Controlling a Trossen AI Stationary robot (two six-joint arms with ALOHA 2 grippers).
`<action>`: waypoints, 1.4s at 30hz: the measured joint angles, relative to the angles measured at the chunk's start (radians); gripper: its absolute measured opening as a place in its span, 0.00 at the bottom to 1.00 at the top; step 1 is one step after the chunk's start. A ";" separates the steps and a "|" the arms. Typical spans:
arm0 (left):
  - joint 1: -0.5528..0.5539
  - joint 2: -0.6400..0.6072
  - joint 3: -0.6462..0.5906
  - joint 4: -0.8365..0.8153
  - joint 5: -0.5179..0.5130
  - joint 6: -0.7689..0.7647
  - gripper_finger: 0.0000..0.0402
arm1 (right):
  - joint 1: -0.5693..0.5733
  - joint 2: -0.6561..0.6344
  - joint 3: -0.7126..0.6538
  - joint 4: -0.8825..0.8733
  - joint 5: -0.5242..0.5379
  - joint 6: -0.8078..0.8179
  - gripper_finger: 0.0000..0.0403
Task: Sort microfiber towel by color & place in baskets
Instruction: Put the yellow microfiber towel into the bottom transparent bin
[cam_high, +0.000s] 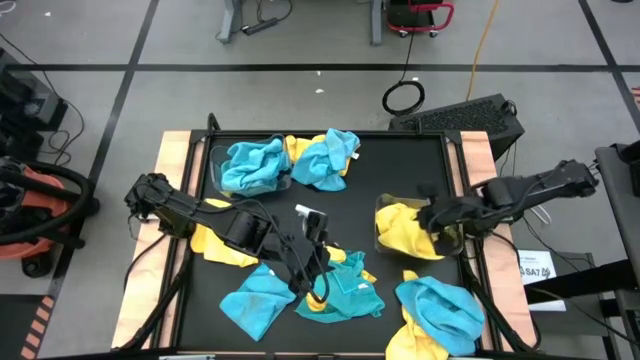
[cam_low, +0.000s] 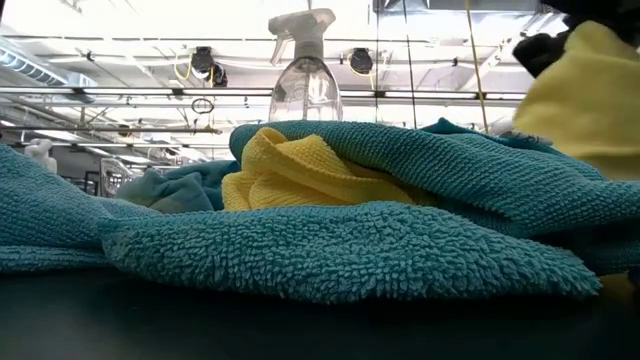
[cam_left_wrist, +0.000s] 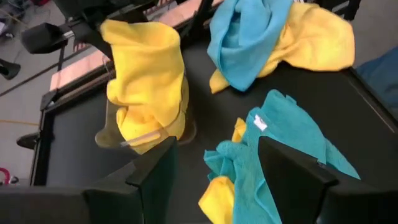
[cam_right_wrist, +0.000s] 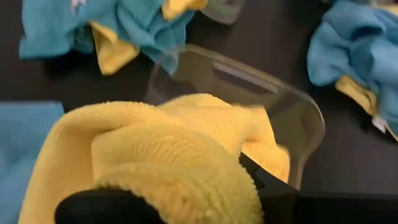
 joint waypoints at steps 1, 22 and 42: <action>0.000 0.000 0.000 -0.004 0.000 -0.002 0.57 | 0.000 0.024 0.000 0.012 -0.002 0.000 0.00; -0.006 0.000 0.000 -0.138 0.001 -0.097 0.57 | -0.169 0.579 0.036 0.018 -0.036 -0.041 0.00; -0.006 0.001 0.000 -0.124 0.001 -0.096 0.57 | -0.229 0.777 0.066 0.088 -0.185 -0.099 0.05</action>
